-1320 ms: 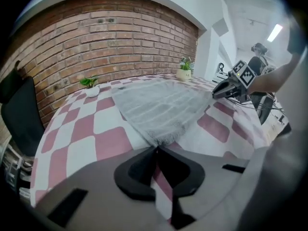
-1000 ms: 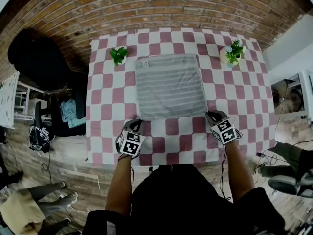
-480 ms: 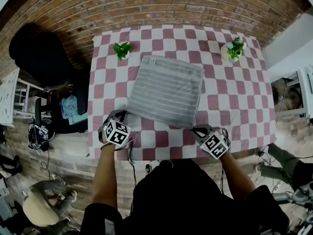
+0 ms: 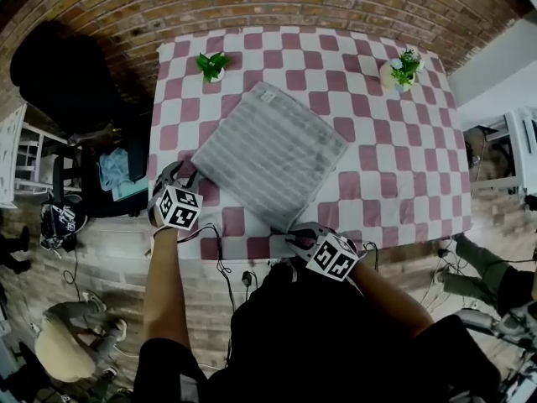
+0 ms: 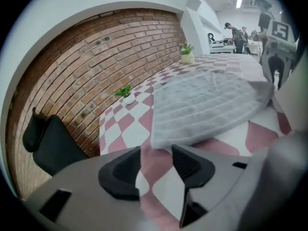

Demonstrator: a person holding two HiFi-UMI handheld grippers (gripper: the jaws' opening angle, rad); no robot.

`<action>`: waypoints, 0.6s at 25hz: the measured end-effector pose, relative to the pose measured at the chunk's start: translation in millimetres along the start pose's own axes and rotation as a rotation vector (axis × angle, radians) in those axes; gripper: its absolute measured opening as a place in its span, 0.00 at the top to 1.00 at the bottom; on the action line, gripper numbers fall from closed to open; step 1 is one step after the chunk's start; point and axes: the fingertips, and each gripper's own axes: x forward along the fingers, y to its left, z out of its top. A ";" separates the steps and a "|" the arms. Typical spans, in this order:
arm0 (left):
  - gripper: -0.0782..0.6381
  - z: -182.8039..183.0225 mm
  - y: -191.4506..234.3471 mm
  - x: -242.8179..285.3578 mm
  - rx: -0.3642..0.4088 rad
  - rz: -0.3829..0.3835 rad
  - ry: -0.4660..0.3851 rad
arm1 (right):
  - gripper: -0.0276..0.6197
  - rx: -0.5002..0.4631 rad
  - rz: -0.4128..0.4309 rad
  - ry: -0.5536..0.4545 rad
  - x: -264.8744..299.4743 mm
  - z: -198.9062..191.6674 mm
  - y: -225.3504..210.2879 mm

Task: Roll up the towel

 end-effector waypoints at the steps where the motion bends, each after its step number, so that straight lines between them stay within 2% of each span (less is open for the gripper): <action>1: 0.55 -0.8 -9.3 -8.7 -0.012 -0.002 -0.017 | 0.80 0.010 -0.016 0.000 -5.6 -6.9 -2.5; 2: 0.48 0.0 -20.8 -18.1 -0.015 -0.012 -0.041 | 0.76 0.016 -0.040 -0.013 -14.7 -12.0 -7.5; 4: 0.42 5.6 -48.6 -39.4 0.005 -0.053 -0.102 | 0.74 0.022 -0.109 -0.060 -39.4 -17.2 -25.4; 7: 0.43 20.2 -97.3 -69.7 0.094 -0.131 -0.171 | 0.73 0.011 -0.235 -0.102 -81.3 -23.7 -68.6; 9: 0.45 31.5 -129.1 -83.3 0.143 -0.181 -0.188 | 0.73 -0.044 -0.307 -0.085 -104.1 -30.4 -101.5; 11: 0.48 44.4 -159.0 -91.3 0.125 -0.238 -0.203 | 0.73 -0.126 -0.352 -0.035 -119.6 -38.6 -133.4; 15: 0.52 67.8 -206.0 -94.1 -0.004 -0.324 -0.224 | 0.73 -0.299 -0.366 0.110 -133.6 -53.1 -185.1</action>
